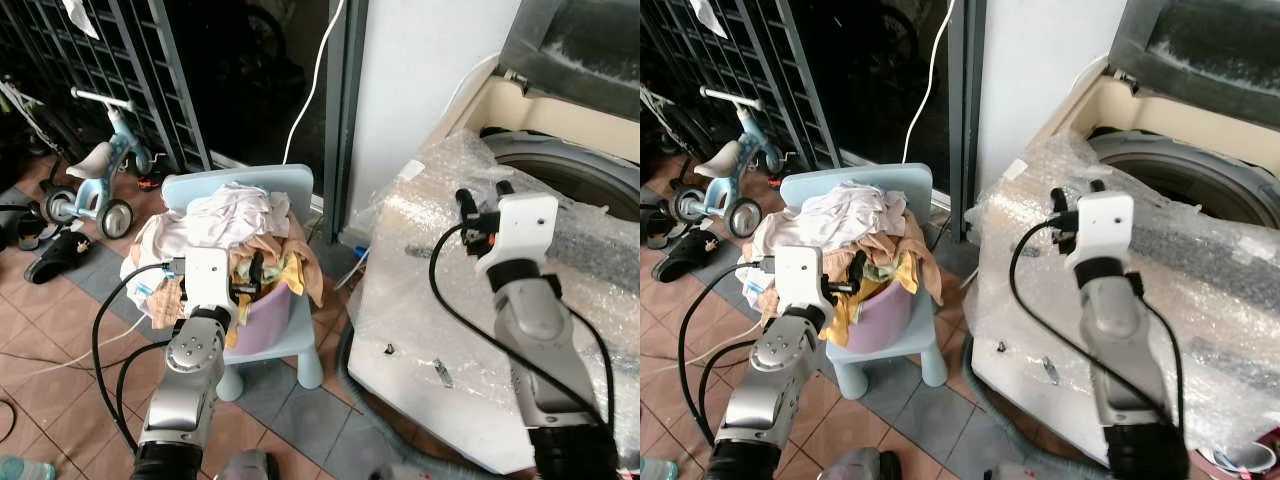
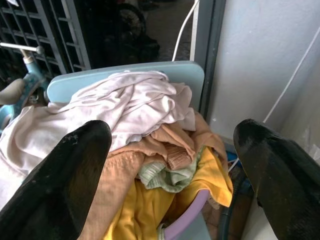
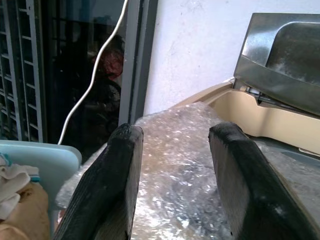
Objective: Clothes washing
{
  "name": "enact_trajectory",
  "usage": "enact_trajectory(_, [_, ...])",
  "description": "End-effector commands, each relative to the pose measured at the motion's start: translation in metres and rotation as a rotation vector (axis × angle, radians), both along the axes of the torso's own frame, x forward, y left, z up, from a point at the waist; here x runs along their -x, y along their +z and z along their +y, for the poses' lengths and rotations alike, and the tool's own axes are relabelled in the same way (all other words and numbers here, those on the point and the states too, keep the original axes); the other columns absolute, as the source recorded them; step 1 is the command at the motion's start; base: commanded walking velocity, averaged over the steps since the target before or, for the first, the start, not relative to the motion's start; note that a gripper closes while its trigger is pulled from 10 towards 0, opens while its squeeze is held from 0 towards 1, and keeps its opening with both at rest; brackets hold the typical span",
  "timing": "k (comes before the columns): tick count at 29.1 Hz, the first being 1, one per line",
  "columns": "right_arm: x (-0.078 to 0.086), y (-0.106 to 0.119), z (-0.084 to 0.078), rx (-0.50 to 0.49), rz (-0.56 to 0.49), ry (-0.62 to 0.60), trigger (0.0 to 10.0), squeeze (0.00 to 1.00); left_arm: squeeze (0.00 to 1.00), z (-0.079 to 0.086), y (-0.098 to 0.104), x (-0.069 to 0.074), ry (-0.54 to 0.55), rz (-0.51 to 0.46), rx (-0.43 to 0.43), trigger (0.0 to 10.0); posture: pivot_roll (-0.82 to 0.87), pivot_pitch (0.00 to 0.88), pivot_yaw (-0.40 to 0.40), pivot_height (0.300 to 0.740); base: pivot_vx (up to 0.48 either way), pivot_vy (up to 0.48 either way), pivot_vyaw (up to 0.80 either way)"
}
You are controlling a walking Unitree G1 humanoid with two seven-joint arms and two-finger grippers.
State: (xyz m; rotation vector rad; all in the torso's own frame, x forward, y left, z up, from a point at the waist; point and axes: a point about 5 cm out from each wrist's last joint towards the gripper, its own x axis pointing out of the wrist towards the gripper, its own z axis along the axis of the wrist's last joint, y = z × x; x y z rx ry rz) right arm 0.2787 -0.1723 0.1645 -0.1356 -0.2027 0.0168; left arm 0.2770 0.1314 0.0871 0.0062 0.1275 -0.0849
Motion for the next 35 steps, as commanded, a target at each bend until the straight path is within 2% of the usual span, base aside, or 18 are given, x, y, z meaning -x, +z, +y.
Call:
enact_trajectory(1, [0.003,0.000,0.004,-0.001,0.010,0.009,10.0,0.00,0.00,-0.001,0.007,-0.002,-0.005,-0.023,-0.001,10.0,-0.12,0.000,0.049,0.740,0.000,0.480,0.00])
enact_trajectory(6, [0.008,-0.013,0.012,0.018,0.093,0.046,10.0,0.00,0.00,0.000,0.008,-0.001,-0.009,-0.025,-0.003,10.0,-0.12,0.000,0.049,0.740,0.000,0.480,0.00])
enact_trajectory(8, [0.008,-0.017,0.015,-0.083,0.115,0.080,10.0,0.00,0.00,0.000,0.007,0.000,-0.012,-0.020,0.000,10.0,-0.12,0.000,0.045,0.740,0.000,0.480,0.00])
enact_trajectory(9, [0.008,-0.017,0.015,-0.119,0.107,0.056,10.0,0.00,0.00,0.000,0.007,0.000,-0.005,-0.020,-0.004,10.0,-0.12,0.000,0.045,0.740,0.000,0.480,0.00])
enact_trajectory(10, [0.008,-0.026,0.016,-0.011,0.227,0.119,10.0,0.00,0.00,0.001,0.007,0.001,0.016,-0.029,-0.022,10.0,-0.11,0.000,0.042,0.740,0.000,0.480,0.00])
enact_trajectory(11, [0.008,-0.026,0.016,-0.011,0.227,0.119,10.0,0.00,0.00,0.001,0.007,0.001,0.016,-0.029,-0.022,10.0,-0.11,0.000,0.042,0.740,0.000,0.480,0.00])
enact_trajectory(12, [0.012,-0.026,0.021,-0.067,0.235,0.219,10.0,0.00,0.00,0.002,0.007,0.002,0.026,-0.030,-0.030,10.0,-0.11,0.000,0.041,0.740,0.000,0.480,0.00])
enact_trajectory(13, [0.015,-0.021,0.017,-0.112,0.154,0.164,10.0,0.00,0.00,0.003,0.006,0.002,0.032,-0.028,-0.028,10.0,-0.11,0.000,0.043,0.740,0.000,0.480,0.00])
enact_trajectory(15, [0.015,-0.022,0.015,-0.116,0.146,0.131,10.0,0.00,0.00,0.004,0.006,0.003,0.037,-0.031,-0.030,10.0,-0.11,0.000,0.043,0.740,0.000,0.480,0.00])
enact_trajectory(19, [0.014,-0.039,0.010,-0.087,0.240,0.049,10.0,0.00,0.00,0.009,0.008,0.004,0.040,-0.057,-0.043,10.0,-0.10,0.005,0.048,0.740,0.000,0.371,0.00])
enact_trajectory(22, [0.016,-0.041,0.019,-0.228,0.272,0.114,10.0,0.00,0.00,0.009,0.010,0.003,0.032,-0.087,-0.045,10.0,-0.10,0.002,0.049,0.740,0.000,0.000,0.00])
enact_trajectory(23, [0.016,-0.041,0.018,-0.233,0.266,0.097,10.0,0.00,0.00,0.011,0.010,0.003,0.045,-0.086,-0.048,10.0,-0.10,0.004,0.052,0.740,0.000,0.000,0.00])
enact_trajectory(25, [0.015,-0.043,0.016,-0.160,0.263,0.054,10.0,0.00,0.00,0.013,0.010,0.003,0.074,-0.077,-0.054,10.0,-0.10,0.005,0.052,0.740,0.000,0.000,0.00])
enact_trajectory(27, [0.018,-0.043,0.021,-0.209,0.274,0.128,10.0,0.00,0.00,0.013,0.010,0.003,0.074,-0.074,-0.074,10.0,-0.10,0.008,0.052,0.740,0.000,0.000,0.00])
enact_trajectory(30, [0.019,-0.038,0.023,-0.149,0.231,0.150,10.0,0.00,0.00,0.012,0.007,0.005,0.040,-0.056,-0.037,10.0,-0.10,0.009,0.055,0.740,0.000,0.000,0.26])
enact_trajectory(35, [0.014,-0.036,0.022,-0.139,0.221,0.148,10.0,0.00,0.00,0.013,0.006,0.006,0.039,-0.047,-0.017,10.0,-0.10,0.009,0.052,0.740,0.000,0.000,0.79])
